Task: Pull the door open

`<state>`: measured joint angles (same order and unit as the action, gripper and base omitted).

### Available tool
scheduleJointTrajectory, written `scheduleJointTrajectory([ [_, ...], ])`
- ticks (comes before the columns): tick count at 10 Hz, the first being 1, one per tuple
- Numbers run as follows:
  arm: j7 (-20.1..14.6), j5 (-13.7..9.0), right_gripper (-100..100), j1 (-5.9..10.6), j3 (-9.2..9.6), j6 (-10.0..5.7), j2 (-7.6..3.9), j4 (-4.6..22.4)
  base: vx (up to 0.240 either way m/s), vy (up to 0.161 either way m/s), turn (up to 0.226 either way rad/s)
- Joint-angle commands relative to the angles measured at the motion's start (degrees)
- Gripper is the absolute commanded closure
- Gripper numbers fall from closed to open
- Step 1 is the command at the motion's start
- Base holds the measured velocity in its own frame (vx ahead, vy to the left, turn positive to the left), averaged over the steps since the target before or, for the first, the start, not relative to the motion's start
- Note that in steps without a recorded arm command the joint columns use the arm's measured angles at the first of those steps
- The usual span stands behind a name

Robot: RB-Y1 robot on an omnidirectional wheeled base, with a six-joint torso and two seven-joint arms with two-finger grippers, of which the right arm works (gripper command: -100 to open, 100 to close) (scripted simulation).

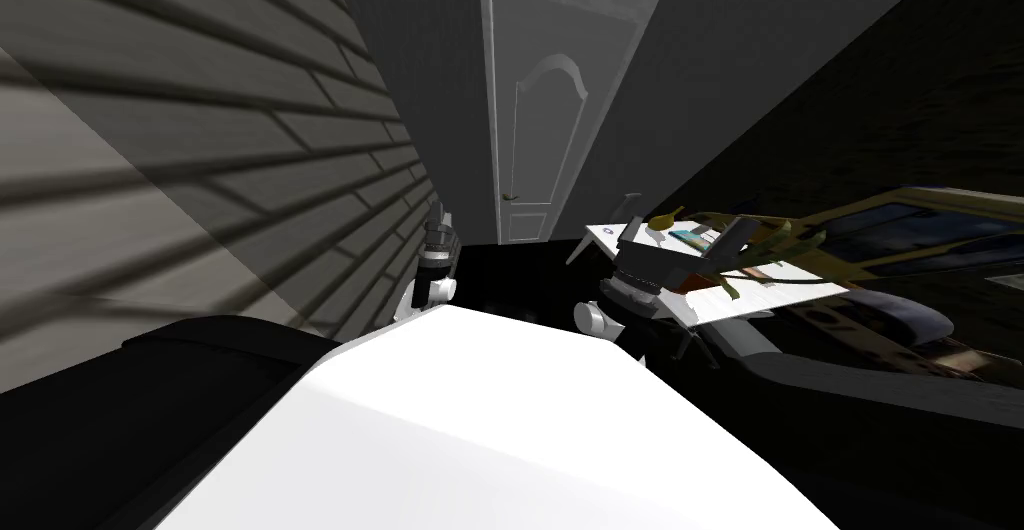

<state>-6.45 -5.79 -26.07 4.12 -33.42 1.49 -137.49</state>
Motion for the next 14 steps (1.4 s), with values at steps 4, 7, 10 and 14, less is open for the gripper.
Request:
scheduleJointTrajectory([
  [4, 0.35, -0.64, -100, 2.15, -0.10, -0.35, -1.79, 5.74, 0.088, 0.038, 0.064],
  [7, 0.55, -1.02, -100, 3.40, -0.15, -0.55, -2.70, 9.11, 0.069, 0.040, 0.050],
  [10, 0.78, -1.46, -100, 4.86, -0.22, -0.79, -3.69, 13.01, 0.075, 0.036, 0.059],
  [14, 1.14, -2.13, -100, 7.08, -0.31, -1.15, -5.11, 18.95, 0.089, 0.042, 0.065],
])
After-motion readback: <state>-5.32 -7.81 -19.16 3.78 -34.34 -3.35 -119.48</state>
